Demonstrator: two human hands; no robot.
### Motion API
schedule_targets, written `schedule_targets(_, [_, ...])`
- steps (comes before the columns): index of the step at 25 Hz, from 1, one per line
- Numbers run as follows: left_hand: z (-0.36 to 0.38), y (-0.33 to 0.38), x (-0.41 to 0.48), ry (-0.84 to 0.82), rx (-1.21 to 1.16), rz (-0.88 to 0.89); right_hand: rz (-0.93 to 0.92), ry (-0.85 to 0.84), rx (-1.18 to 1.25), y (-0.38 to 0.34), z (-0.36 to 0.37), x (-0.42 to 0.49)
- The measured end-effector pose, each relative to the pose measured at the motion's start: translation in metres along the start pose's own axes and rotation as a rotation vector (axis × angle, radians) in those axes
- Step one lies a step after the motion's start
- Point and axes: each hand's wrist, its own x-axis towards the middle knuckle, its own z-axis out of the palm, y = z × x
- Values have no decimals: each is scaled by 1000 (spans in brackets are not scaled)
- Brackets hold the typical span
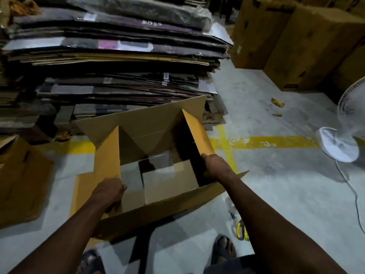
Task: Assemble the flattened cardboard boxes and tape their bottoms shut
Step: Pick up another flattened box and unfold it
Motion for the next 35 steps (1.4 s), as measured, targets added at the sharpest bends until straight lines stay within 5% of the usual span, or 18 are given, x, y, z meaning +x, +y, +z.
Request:
schedule_targets(8, [-6,-6,-11,24,209,20,-57,-162,161,-13,-7,-8])
schedule_targets(13, [-5,-27,-5,-458,-124,109,-109,-484,428,-27,-14,-10])
schedule_targets(17, [-20,-47,-38,-599,-314,308,-181,-745,503,-39,-21,-21])
schedule_targets(19, [-18,-59,-47,-581,-223,354,-164,-825,399,-42,-17,-23])
schedule_targets(23, [-16,-65,-46,32,41,328,-193,-430,147,-54,-24,-27])
schedule_targets(26, [-23,-56,-39,158,127,375,-174,-262,-52,-59,-24,-25])
schedule_targets(29, [-26,-54,-30,20,53,445,-224,-359,21,-60,-14,-14])
schedule_targets(33, [-20,-56,-17,-408,-225,381,-190,-343,36,-59,-5,3])
schedule_targets(35, [-18,-53,-14,-458,-154,378,-191,-427,55,-59,-4,12])
